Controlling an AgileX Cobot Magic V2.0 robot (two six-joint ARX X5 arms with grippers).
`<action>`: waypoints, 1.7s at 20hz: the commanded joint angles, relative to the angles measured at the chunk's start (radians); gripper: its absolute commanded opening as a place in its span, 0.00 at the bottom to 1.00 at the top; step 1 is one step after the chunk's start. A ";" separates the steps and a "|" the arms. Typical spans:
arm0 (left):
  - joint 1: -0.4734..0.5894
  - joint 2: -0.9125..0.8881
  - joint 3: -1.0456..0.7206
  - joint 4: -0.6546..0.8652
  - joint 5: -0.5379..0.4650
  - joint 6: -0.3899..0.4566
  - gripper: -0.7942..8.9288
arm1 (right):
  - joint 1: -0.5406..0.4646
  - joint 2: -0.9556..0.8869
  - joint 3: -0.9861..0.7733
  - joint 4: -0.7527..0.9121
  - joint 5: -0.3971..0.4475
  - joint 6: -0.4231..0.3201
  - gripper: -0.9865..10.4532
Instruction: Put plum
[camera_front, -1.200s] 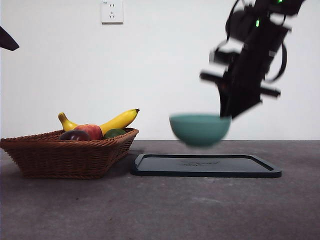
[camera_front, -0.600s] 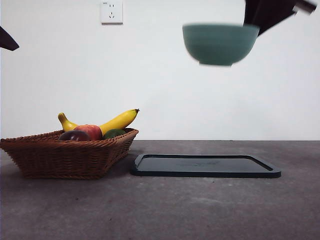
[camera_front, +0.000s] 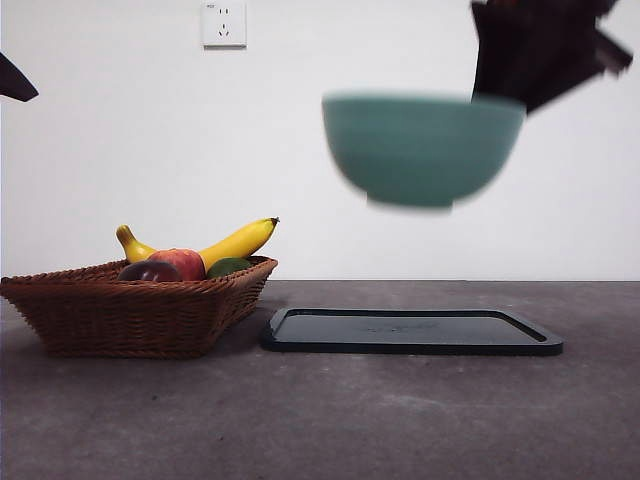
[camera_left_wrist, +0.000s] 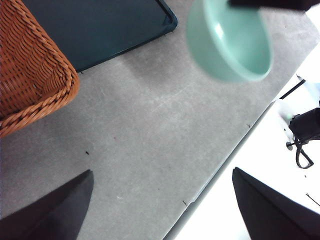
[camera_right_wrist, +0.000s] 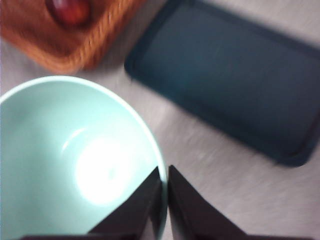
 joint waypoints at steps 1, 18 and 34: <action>-0.003 0.006 0.018 0.010 0.005 0.011 0.53 | 0.027 0.011 -0.084 0.090 0.001 0.047 0.10; -0.003 0.006 0.018 0.010 0.005 0.011 0.53 | 0.063 0.206 -0.229 0.257 0.021 0.064 0.10; -0.003 0.006 0.018 0.010 0.005 0.011 0.53 | 0.066 0.087 -0.183 0.209 0.048 0.079 0.27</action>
